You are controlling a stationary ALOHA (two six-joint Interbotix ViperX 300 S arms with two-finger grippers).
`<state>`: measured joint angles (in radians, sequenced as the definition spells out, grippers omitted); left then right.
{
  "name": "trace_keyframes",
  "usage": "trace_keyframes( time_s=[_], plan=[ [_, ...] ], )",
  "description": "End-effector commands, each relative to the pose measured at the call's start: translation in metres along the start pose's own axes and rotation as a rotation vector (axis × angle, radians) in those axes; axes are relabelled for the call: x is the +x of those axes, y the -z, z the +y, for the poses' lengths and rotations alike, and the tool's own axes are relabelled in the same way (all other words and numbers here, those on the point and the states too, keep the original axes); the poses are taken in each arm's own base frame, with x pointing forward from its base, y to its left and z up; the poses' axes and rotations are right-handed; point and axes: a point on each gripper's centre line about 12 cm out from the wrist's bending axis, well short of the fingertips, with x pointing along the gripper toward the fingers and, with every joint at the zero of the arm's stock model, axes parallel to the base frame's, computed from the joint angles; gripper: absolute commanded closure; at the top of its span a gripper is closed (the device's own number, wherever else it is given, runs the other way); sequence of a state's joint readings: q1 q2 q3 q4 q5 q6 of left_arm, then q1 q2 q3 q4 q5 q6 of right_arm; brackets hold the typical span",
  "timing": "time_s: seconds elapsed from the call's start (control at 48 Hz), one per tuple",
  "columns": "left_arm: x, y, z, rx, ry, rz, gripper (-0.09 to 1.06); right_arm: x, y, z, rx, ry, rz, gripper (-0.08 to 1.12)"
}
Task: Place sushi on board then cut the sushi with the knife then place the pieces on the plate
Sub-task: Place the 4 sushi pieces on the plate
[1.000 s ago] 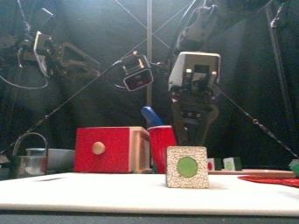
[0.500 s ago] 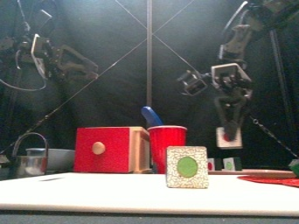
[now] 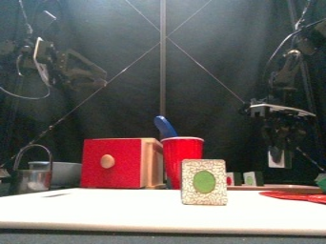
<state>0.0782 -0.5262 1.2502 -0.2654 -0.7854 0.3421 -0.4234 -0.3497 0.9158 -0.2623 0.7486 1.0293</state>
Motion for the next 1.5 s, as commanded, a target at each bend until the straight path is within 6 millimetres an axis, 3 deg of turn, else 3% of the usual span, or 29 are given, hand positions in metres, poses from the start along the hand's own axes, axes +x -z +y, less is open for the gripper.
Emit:
trace_keyframes(
  time_s=[0.021,0.25,0.479,0.646,0.771,0.854,0.938,1.062,1.208,1.292,1.5],
  plan=[
    [0.002,-0.005,0.000,0.003,-0.001,-0.019,0.12,0.012,-0.015,0.000,0.029,-0.007,-0.033,0.41],
    [0.000,-0.001,0.000,0.006,0.002,-0.009,0.12,0.035,-0.024,0.000,0.048,-0.002,-0.024,0.39],
    [-0.003,-0.001,0.001,0.006,0.000,-0.010,0.12,0.034,-0.026,0.000,0.054,-0.002,-0.026,0.21],
    [-0.003,-0.001,0.001,0.005,-0.001,-0.010,0.12,0.017,-0.028,-0.002,0.052,0.012,-0.044,0.20],
    [-0.002,-0.002,0.001,0.002,-0.002,-0.014,0.12,-0.014,-0.026,0.010,0.007,-0.038,-0.086,0.20],
    [-0.002,-0.002,0.001,0.002,-0.001,-0.015,0.12,-0.039,-0.017,0.036,-0.112,-0.143,-0.145,0.20],
    [-0.002,-0.003,0.001,0.003,-0.001,-0.016,0.12,-0.063,0.010,0.085,-0.330,-0.296,-0.194,0.20],
    [-0.001,-0.005,0.001,0.001,-0.003,-0.022,0.12,-0.077,0.043,0.144,-0.494,-0.428,-0.184,0.19],
    [0.002,-0.010,0.002,-0.009,-0.008,-0.038,0.12,-0.078,0.075,0.205,-0.680,-0.503,-0.185,0.18],
    [0.004,-0.014,0.002,-0.015,-0.009,-0.048,0.12,-0.070,0.092,0.231,-0.749,-0.512,-0.155,0.18],
    [0.006,-0.017,0.002,-0.030,-0.018,-0.053,0.12,-0.053,0.129,0.265,-0.862,-0.542,-0.046,0.18]
  ],
)
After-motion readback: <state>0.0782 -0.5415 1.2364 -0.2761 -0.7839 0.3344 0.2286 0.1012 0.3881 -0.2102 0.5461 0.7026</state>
